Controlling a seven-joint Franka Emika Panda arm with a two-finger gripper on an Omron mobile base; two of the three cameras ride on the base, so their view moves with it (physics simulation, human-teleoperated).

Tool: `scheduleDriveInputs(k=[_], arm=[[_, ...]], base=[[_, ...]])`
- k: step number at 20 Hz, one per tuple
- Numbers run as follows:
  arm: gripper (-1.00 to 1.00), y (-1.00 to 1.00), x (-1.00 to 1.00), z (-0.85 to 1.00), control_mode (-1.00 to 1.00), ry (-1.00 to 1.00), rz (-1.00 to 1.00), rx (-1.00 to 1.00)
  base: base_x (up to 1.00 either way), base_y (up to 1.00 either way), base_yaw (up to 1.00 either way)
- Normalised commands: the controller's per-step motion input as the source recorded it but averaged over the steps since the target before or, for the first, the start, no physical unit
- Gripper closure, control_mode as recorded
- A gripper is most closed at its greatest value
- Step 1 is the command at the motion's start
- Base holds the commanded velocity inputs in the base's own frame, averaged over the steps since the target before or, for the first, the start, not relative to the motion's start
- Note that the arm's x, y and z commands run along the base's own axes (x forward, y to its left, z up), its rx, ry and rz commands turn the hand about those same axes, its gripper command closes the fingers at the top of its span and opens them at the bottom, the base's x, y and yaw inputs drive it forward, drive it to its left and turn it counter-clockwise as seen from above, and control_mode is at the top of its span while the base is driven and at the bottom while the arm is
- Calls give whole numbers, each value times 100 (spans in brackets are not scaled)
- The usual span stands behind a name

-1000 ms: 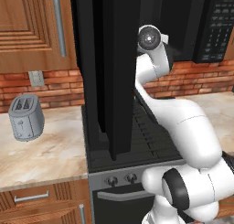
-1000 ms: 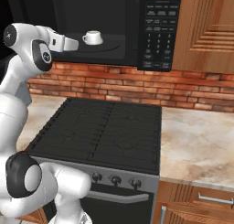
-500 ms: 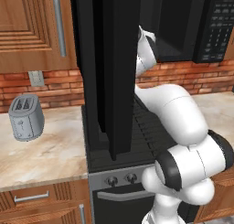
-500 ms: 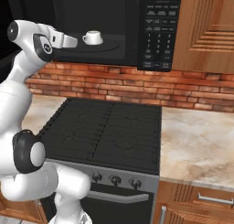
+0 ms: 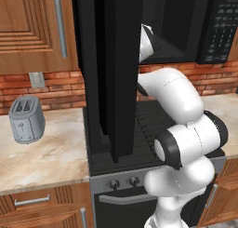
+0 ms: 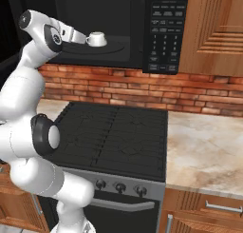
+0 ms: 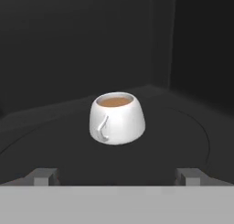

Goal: Pick the cup of tea, navigate to the dining table, and place it on the saucer.

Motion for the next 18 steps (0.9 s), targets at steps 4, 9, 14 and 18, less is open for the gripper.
scheduleDriveInputs(k=[4,9,14,18], arm=[[-100,0,27,0,-100,2,0,0],[-100,0,14,0,-100,1,0,0],[-100,0,16,0,-100,0,0,0],[-100,0,25,0,-100,0,-2,0]], base=[[0,0,0],[0,0,0],[0,0,0],[0,0,0]])
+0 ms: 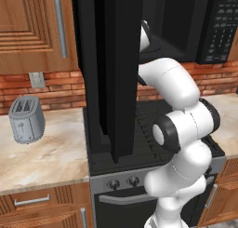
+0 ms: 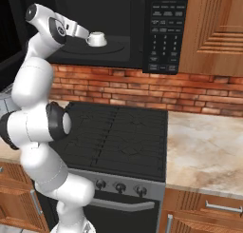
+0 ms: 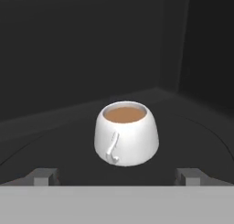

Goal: Pick the cup of tea, navigate to the dining table, and place it on the saucer.

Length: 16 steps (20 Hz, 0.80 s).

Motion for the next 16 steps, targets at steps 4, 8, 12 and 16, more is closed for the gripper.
scheduleDriveInputs(k=[4,8,12,16], arm=[[-100,0,27,-4,-100,3,-1,-1],[-100,0,22,-10,-100,6,0,-2],[-100,0,15,-15,-100,5,0,-3],[-100,0,11,-4,-100,6,0,0]], base=[[0,0,0],[0,0,0],[0,0,0],[0,0,0]])
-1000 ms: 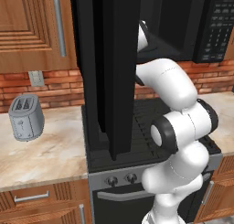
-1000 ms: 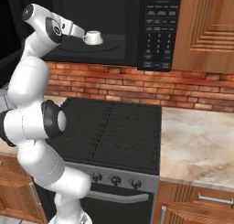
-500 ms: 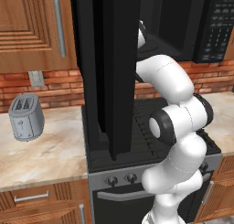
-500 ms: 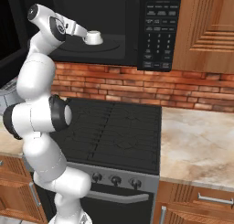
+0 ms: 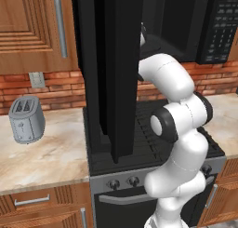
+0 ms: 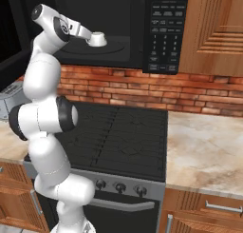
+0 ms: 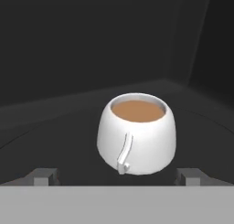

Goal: Pick the cup of tea, navigate to the dining table, and place it on the saucer.

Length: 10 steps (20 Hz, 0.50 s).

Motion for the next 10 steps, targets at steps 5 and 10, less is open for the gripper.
scheduleDriveInputs(k=[5,10], arm=[[-100,0,9,0,-100,3,0,0],[-100,-1,9,0,-100,2,0,0]], base=[[0,0,0],[0,0,0]])
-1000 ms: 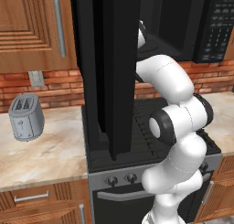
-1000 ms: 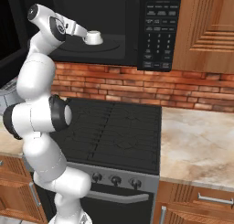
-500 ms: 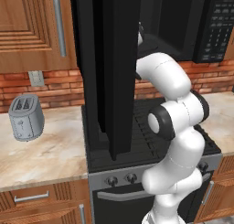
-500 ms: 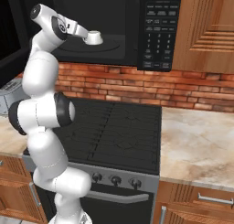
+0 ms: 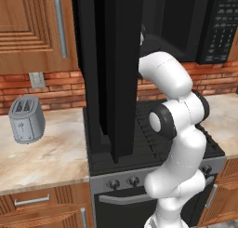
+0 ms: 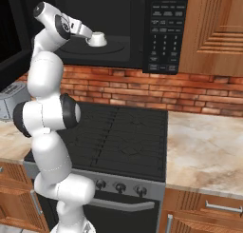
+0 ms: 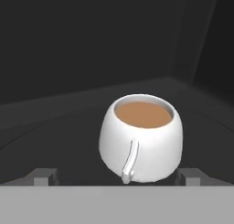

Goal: Pick the cup of tea, navigate to the dining table, and place it on the saucer.

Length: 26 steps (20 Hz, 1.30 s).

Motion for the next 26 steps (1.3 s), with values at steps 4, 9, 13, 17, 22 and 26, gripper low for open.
scheduleDriveInputs(k=[4,9,13,17,22,26], arm=[[-100,-4,5,0,-100,0,0,0],[-100,-21,1,-3,-100,0,0,1],[-100,-21,1,-2,-100,0,0,2],[-100,-5,6,-4,-100,0,0,0],[-100,0,11,-5,-100,3,0,0],[-100,0,6,-9,-100,4,0,0]], base=[[0,0,0],[0,0,0],[0,0,0],[0,0,0],[0,0,0],[0,0,0]])
